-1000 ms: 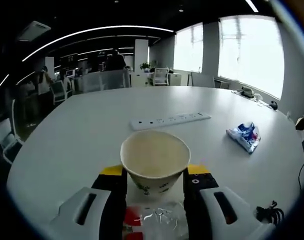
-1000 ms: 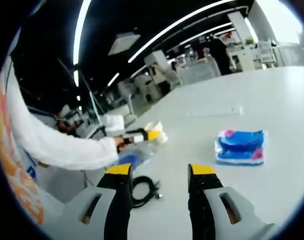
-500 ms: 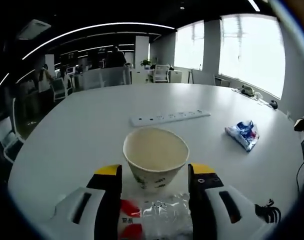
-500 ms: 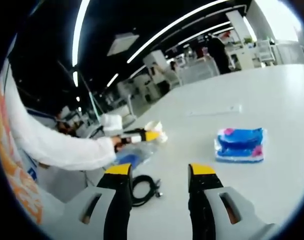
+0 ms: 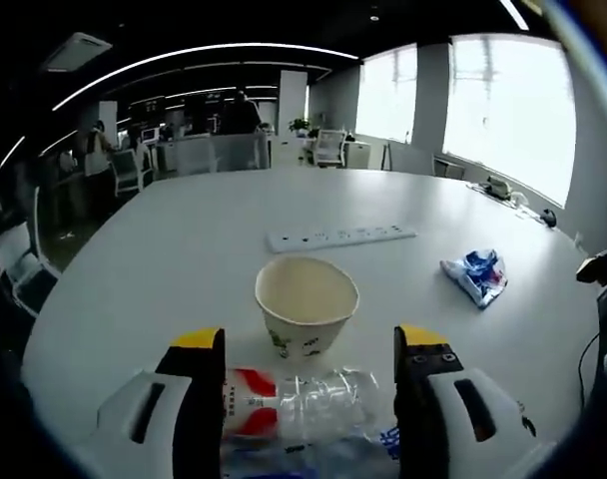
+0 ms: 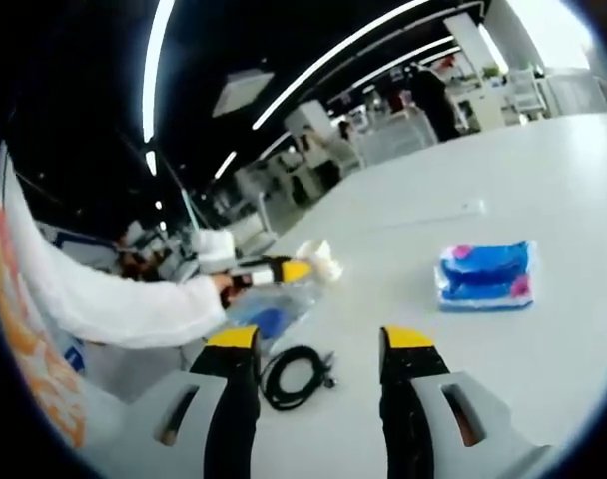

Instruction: Arrange the tabletop items into an orderly group along one side of the table until the central work area is clear of visible clutter.

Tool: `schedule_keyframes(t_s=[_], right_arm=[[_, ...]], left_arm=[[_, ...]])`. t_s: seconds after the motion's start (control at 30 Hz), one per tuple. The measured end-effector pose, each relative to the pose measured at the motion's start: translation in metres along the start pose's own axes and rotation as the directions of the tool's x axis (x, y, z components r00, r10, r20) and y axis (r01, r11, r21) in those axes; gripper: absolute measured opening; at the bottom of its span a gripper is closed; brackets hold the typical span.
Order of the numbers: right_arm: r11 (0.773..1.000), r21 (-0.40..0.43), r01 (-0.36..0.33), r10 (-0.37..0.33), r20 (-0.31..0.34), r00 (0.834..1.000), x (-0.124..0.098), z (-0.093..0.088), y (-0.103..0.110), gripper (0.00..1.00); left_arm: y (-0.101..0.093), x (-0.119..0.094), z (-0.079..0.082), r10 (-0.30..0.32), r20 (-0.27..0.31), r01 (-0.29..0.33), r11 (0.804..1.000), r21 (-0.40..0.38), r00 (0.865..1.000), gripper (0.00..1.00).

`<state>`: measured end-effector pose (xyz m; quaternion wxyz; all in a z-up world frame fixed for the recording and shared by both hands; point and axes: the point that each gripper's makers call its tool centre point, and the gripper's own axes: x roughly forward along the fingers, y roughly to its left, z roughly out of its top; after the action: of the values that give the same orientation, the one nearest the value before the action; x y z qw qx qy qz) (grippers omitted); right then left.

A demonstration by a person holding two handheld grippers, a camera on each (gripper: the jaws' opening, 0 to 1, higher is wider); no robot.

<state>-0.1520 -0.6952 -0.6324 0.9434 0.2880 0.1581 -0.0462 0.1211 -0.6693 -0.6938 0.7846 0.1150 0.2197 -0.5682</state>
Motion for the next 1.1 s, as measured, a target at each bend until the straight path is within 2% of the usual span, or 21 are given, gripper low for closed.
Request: schedule_keyframes(t_s=[0.1,0.47,0.63,0.93,1.1], right_arm=[[1.000,0.015,-0.001,0.001,-0.004,1.000,-0.003,-0.003,0.001,0.47],[0.998,0.057,0.002,-0.002,-0.010,1.000,-0.015,-0.015,0.005,0.44],[0.998,0.070,0.000,0.000,0.000,1.000,-0.016,-0.014,0.008,0.43],[0.997,0.077,-0.009,0.009,0.000,1.000,-0.016,-0.015,0.011,0.43],[0.997,0.083,-0.007,0.008,-0.009,1.000,-0.017,-0.018,0.011,0.43]], left_arm=[[0.002,-0.009,0.000,0.013,-0.002,-0.013,1.000,-0.020,1.000,0.71],[0.005,-0.047,-0.008,0.046,-0.004,-0.046,0.999,-0.017,0.999,0.72],[-0.002,-0.064,-0.009,0.040,0.006,-0.040,0.999,0.002,0.999,0.74],[0.002,-0.080,-0.015,0.060,0.002,-0.060,0.998,-0.004,0.998,0.74],[0.007,-0.082,-0.015,0.069,0.003,-0.069,0.998,-0.009,0.998,0.74]])
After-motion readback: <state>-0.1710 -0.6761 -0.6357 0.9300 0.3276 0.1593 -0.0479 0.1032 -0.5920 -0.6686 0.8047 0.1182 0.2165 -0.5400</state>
